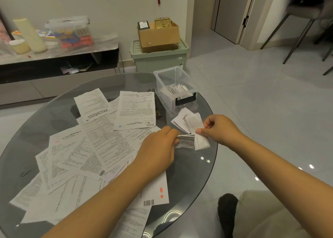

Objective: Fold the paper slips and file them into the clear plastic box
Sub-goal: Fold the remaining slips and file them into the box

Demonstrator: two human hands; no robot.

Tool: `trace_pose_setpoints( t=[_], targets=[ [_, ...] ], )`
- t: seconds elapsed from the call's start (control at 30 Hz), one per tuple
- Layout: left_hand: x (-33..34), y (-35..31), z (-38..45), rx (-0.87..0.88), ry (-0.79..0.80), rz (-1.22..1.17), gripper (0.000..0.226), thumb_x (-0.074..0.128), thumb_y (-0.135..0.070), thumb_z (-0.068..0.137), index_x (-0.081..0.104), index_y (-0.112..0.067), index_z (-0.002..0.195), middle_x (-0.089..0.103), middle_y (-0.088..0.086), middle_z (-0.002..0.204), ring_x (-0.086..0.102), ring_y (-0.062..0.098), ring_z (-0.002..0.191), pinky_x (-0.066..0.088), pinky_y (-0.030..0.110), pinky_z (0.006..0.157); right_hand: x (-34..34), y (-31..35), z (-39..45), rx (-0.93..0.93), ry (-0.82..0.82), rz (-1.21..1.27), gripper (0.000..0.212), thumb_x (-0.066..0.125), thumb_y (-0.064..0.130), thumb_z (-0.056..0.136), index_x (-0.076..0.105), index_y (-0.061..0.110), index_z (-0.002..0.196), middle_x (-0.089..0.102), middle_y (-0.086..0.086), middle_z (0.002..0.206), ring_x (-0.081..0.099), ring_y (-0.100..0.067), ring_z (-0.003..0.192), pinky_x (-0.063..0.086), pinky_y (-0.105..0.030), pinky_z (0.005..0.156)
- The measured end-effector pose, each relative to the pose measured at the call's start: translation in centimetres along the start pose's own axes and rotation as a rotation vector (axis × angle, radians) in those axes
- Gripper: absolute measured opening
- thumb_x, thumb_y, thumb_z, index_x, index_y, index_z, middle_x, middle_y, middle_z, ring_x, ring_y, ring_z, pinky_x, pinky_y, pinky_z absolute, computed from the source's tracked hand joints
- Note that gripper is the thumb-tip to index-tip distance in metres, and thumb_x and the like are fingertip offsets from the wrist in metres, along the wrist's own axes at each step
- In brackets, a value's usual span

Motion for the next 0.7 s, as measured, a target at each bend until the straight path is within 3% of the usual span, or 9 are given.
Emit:
trace_pose_setpoints(
  t=[0.1,0.2,0.33,0.5,0.57,0.63,0.7],
  targets=[
    [-0.3,0.1,0.0,-0.017,-0.011,-0.03,0.023,0.038,-0.023,0.099,0.056,-0.014,0.109,0.055,0.001,0.103,0.052,0.021,0.084,0.029,0.026,0.065,-0.6,0.7,-0.5,-0.024,0.022,0.053,0.018,0.067,0.026,0.084,0.053,0.016,0.082,0.062,-0.001,0.08,0.057,-0.016,0.069,0.043,-0.022,0.058],
    [-0.7,0.4,0.0,-0.041,-0.015,-0.038,0.023,0.036,-0.025,0.099,0.054,-0.016,0.109,0.054,-0.002,0.103,0.051,0.016,0.086,0.028,0.023,0.065,-0.8,1.4,-1.2,-0.087,0.048,0.136,0.006,0.062,0.021,0.088,0.059,0.021,0.093,0.068,-0.004,0.08,0.057,-0.008,0.054,0.04,-0.014,0.046],
    [-1.5,0.8,0.0,-0.049,0.002,-0.041,0.022,0.035,-0.025,0.099,0.053,-0.017,0.108,0.048,-0.005,0.098,0.047,0.014,0.085,0.029,0.023,0.066,-0.6,1.7,-1.7,-0.138,0.025,0.232,0.015,0.062,0.014,0.087,0.071,0.022,0.096,0.068,-0.009,0.071,0.047,-0.001,0.037,0.033,-0.007,0.038],
    [-2.0,1.4,-0.2,-0.102,0.041,-0.053,0.022,0.033,-0.028,0.1,0.052,-0.019,0.109,0.043,-0.008,0.095,0.044,0.01,0.08,0.03,0.023,0.065,-0.4,2.2,-2.1,-0.139,0.054,0.209,0.039,0.042,0.005,0.092,0.071,0.029,0.103,0.065,-0.003,0.07,0.045,-0.008,0.049,0.036,-0.013,0.047],
    [-2.0,1.5,-0.2,-0.144,0.06,-0.088,0.02,0.035,-0.028,0.1,0.052,-0.02,0.108,0.047,-0.008,0.096,0.046,0.009,0.081,0.033,0.022,0.067,-0.1,2.4,-2.0,-0.103,0.088,0.23,0.033,0.043,0.011,0.093,0.073,0.025,0.099,0.068,-0.006,0.078,0.048,-0.011,0.055,0.039,-0.019,0.053],
    [-2.0,1.5,-0.2,-0.202,0.053,-0.169,0.018,0.04,-0.027,0.099,0.056,-0.019,0.103,0.054,-0.005,0.096,0.05,0.01,0.081,0.038,0.024,0.068,0.1,2.5,-2.1,-0.033,0.1,0.28,0.025,0.053,0.026,0.09,0.074,0.013,0.085,0.064,-0.008,0.068,0.046,-0.011,0.052,0.036,-0.024,0.055],
    [-2.1,1.5,0.0,-0.256,0.034,-0.231,0.017,0.045,-0.025,0.097,0.06,-0.017,0.098,0.059,-0.004,0.087,0.052,0.009,0.075,0.039,0.024,0.064,0.1,2.2,-2.0,-0.024,0.017,0.341,0.033,0.057,0.031,0.087,0.07,0.002,0.081,0.056,-0.003,0.062,0.043,-0.011,0.05,0.033,-0.024,0.056]
  ],
)
Point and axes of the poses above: each hand's wrist, its own z-axis towards the middle knuckle, its own x-axis out of the palm, y = z × x, the point moved 1 cm from there along z, towards the middle knuckle
